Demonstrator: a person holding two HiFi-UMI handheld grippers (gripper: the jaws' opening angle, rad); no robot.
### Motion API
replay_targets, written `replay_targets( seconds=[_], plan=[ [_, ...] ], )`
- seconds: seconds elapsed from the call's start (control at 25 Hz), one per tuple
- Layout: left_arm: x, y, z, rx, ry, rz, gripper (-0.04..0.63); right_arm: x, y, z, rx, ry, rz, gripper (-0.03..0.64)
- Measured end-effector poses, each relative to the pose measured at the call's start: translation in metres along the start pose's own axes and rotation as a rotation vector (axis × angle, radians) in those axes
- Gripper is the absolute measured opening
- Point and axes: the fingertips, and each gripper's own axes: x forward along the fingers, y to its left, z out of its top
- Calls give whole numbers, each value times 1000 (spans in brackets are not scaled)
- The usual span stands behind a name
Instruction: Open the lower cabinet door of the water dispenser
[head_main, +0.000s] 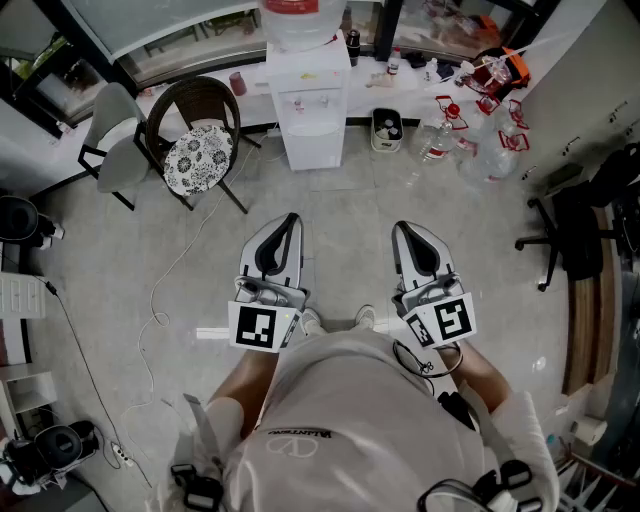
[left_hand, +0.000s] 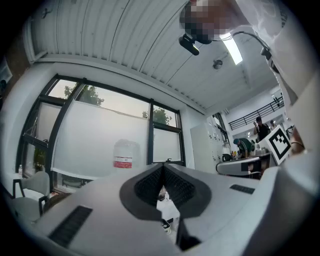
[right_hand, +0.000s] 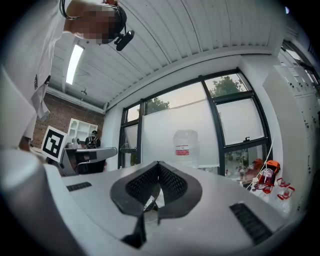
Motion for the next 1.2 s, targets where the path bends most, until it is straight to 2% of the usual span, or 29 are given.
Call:
replay_targets(
  seconds=[0.24, 0.44, 0.68, 0.92, 1.2],
  plan=[
    [0, 17, -2, -5, 0, -16, 2, 17, 9, 0, 14, -8, 9, 17],
    [-11, 39, -10, -2, 2, -43, 2, 34, 28, -7, -13, -11, 0, 17],
    [-12, 56, -20, -23, 22, -35, 2, 47, 37, -12, -24, 0, 10, 17],
    [9, 47, -28, 23, 31, -51, 2, 62, 16, -18, -32, -6, 16, 17],
    [71, 57, -37, 11, 35, -18, 2, 107, -35, -21, -16, -3, 62, 17]
  ],
)
